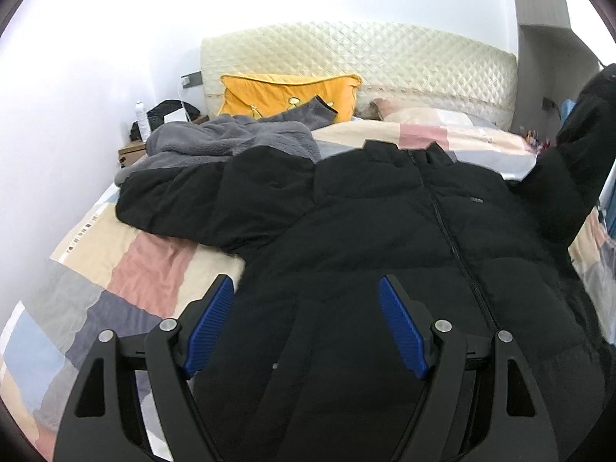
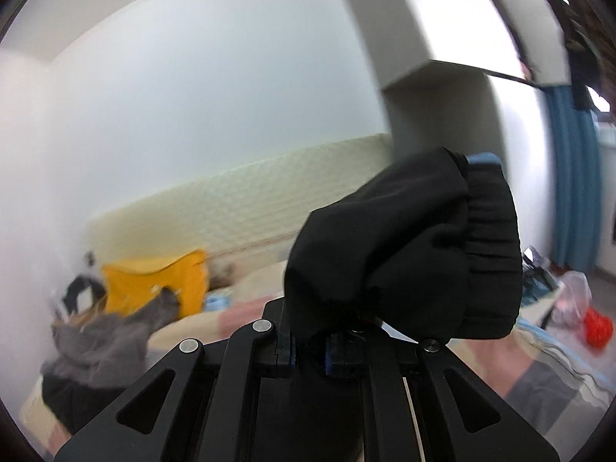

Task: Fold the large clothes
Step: 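Carry the held sleeve across the jacket body with the right gripper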

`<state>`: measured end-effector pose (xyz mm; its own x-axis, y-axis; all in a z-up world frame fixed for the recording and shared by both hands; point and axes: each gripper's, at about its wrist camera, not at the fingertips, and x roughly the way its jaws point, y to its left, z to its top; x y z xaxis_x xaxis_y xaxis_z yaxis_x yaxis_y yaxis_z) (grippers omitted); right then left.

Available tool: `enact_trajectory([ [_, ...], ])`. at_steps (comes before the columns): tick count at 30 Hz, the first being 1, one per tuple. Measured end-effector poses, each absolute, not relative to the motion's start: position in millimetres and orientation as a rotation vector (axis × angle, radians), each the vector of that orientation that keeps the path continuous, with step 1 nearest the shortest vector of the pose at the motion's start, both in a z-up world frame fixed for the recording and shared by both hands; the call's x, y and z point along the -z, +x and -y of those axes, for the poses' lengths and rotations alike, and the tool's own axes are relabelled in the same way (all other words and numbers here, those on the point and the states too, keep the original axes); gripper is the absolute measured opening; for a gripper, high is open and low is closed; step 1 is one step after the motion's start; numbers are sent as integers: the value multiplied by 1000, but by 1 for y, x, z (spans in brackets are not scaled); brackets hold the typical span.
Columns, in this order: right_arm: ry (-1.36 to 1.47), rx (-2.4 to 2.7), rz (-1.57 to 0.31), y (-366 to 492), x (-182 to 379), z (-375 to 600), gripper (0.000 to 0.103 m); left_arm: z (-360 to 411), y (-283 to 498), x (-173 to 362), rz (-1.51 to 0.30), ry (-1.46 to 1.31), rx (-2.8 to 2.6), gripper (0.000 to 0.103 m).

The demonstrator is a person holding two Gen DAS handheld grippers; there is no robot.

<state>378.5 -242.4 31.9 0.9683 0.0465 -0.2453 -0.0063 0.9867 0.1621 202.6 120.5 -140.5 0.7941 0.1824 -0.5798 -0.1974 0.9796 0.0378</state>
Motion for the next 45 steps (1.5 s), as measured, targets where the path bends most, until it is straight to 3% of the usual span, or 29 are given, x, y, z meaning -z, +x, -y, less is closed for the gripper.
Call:
enact_trajectory([
  [7,40,-228,-309,385,-8,104,7,-140,191,138,-623,-84,-180,78],
  [18,-86,-394,-488,390,92,-45,7,-187,187,136,-565,13,-285,78],
  [27,-332,-361,-642,382,200,-112,9,-225,189,144,-569,-142,-309,78],
  [32,-434,-359,-680,376,228,-116,11,-237,195,152,-579,-192,-310,78],
  [36,-426,-417,-718,373,225,-115,29,-237,202,159,-601,-203,-293,78],
  [38,-437,-429,-702,361,222,-120,45,-233,204,160,-608,-199,-282,78],
  [40,-429,-456,-677,352,214,-112,70,-229,203,161,-611,-200,-268,78],
  [45,-369,-526,-617,326,184,-74,72,-217,203,163,-624,-218,-207,78],
])
